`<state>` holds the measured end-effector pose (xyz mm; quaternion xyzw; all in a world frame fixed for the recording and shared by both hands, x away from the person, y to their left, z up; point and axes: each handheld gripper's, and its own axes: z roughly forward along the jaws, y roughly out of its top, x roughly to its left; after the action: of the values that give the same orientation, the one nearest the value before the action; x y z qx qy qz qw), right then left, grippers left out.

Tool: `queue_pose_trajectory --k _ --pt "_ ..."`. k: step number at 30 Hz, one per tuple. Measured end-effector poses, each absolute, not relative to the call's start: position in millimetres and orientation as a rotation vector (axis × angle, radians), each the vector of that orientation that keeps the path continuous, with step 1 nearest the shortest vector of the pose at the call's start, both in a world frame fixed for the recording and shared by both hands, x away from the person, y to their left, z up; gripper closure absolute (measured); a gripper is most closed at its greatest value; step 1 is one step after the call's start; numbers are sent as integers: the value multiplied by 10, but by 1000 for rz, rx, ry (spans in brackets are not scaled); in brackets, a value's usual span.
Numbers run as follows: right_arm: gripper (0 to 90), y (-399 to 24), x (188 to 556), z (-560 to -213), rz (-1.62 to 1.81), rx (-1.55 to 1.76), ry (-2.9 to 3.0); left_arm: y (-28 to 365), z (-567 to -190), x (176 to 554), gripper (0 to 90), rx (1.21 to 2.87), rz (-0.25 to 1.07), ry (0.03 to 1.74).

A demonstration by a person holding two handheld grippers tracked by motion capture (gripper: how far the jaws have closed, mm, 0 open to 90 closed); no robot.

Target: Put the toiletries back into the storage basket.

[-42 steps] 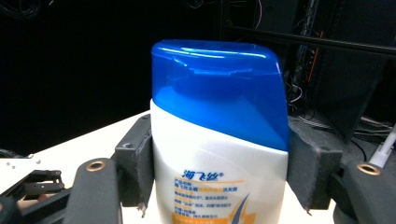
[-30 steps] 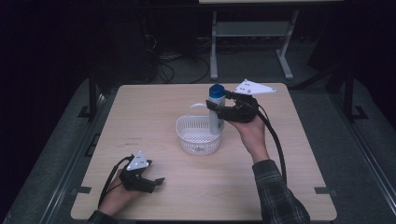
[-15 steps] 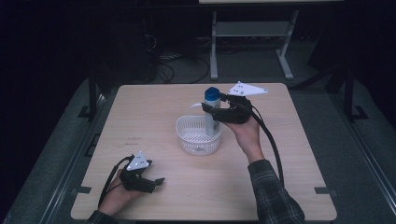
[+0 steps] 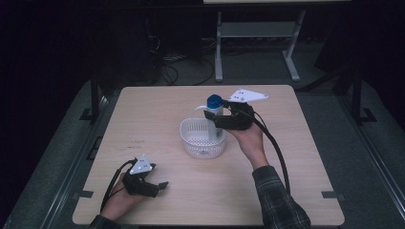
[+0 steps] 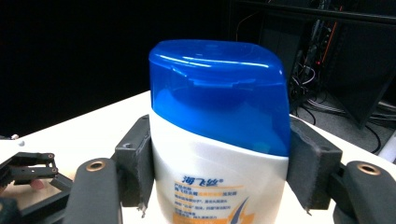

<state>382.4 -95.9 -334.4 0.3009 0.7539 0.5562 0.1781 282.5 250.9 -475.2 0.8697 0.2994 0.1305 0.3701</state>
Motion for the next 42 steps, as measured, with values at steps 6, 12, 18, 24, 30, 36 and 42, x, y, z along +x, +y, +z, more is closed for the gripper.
queue_pose_trajectory --k 6,12,18,24,30,36,42 --pt "341 -964 3808 -3457 1558 871 2154 2508 -4753 2824 129 2230 332 770" --pt "341 -991 3799 -3551 1552 888 2160 2510 -4751 2825 129 2233 335 768" --pt "341 -990 3790 -3609 1537 894 2176 2509 -4751 2824 129 2234 335 767" --pt "341 -996 3778 -3674 1533 906 2177 2509 -4751 2824 129 2234 335 767" --pt "341 -993 3775 -3730 1519 910 2195 2509 -4751 2824 128 2234 334 767" --pt "341 -972 3769 -3744 1512 903 2205 2509 -4751 2824 128 2234 335 767" --pt "341 -948 3754 -3772 1494 900 2216 2509 -4751 2825 129 2234 336 766"
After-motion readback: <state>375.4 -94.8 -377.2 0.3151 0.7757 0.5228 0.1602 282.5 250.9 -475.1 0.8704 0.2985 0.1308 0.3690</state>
